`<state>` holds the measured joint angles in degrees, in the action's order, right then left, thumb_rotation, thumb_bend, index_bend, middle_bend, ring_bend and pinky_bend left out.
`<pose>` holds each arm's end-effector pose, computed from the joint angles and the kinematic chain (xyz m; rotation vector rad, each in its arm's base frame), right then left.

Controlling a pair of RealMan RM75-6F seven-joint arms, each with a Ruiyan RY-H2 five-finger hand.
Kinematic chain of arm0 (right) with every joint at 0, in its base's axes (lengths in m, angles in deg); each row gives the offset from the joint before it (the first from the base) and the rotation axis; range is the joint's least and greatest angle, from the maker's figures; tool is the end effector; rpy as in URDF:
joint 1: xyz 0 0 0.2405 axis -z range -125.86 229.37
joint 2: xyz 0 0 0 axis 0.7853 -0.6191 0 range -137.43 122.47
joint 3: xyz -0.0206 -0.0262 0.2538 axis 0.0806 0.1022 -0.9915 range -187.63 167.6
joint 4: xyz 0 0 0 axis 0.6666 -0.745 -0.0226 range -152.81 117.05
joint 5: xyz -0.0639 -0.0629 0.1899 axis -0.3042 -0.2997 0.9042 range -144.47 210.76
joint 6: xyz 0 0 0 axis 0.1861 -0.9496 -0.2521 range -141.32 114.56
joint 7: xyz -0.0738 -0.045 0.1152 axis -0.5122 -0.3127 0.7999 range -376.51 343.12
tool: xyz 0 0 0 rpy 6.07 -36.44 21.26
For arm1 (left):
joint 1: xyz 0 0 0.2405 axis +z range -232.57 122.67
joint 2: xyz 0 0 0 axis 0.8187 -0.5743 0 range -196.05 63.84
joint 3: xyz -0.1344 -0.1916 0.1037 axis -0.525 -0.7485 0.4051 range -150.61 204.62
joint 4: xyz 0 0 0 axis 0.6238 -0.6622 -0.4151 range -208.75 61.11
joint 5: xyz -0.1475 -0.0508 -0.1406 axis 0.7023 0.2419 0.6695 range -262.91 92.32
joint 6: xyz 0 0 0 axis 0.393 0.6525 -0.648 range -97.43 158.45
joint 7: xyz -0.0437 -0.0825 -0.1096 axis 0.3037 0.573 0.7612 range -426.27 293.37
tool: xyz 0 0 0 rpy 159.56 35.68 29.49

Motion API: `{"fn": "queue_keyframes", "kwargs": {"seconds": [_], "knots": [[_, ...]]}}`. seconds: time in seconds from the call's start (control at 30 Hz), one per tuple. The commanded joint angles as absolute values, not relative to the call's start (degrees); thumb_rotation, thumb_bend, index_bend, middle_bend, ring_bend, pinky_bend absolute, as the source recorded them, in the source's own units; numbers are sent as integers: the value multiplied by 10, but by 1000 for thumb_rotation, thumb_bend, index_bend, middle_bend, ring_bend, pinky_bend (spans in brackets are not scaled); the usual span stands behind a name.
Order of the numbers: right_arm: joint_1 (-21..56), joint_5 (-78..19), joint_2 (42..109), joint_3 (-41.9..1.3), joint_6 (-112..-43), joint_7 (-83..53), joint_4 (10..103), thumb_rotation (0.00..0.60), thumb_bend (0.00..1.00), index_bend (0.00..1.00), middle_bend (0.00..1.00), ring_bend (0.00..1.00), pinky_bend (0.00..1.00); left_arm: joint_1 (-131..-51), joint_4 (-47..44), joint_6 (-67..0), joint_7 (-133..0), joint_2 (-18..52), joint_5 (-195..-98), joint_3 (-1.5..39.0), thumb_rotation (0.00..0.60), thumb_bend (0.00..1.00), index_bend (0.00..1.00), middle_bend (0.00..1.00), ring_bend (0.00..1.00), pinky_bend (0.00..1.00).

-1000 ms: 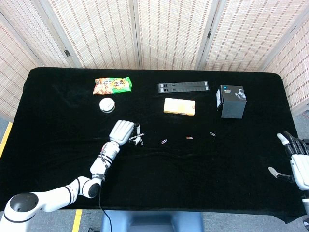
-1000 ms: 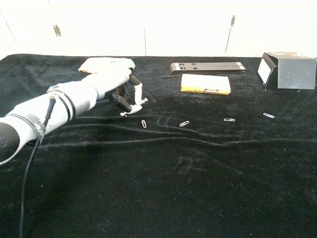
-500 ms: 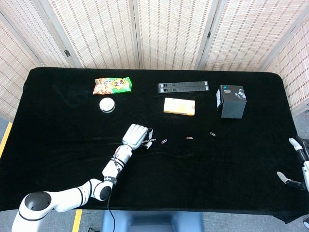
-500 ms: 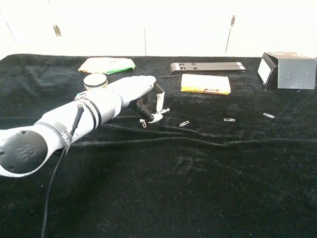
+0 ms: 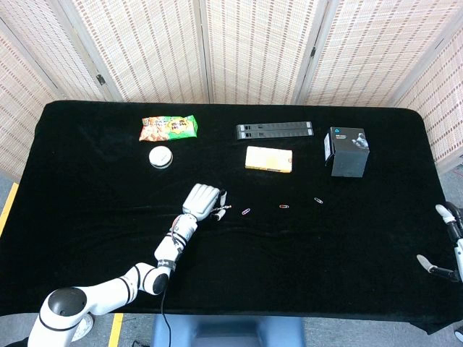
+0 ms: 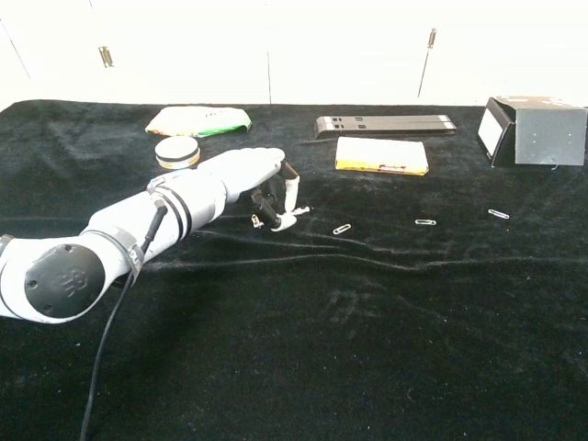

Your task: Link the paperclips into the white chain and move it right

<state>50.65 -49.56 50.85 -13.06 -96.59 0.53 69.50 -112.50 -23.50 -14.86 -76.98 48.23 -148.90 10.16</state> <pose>-0.3537 -0.1605 0.2042 1.2389 -1.0539 0.9083 -0.0752 0.3956 -0.1205 -1.9082 -0.9884 -0.9963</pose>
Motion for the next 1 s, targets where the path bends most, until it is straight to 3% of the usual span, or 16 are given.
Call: {"fn": "queue_keyframes", "kwargs": {"seconds": [0.03,0.53,1.0], "knots": [[508,-495,508,-131,-969,6,695,592,226,0,0,0,0,-1124,-242,-144,-763,488,-1493,106,600,580,801,1000,1000,1000],[514,-506,507,-130,-978,8,695,590,226,0,0,0,0,-1115,-237,-167,-755,489,-1515,110,600,580,801,1000,1000,1000],[521,-533,507,-122,-998,2,701,591,227,0,0,0,0,-1068,-24,-270,-883,414,-1526,129,600,580,801,1000,1000,1000]]}}
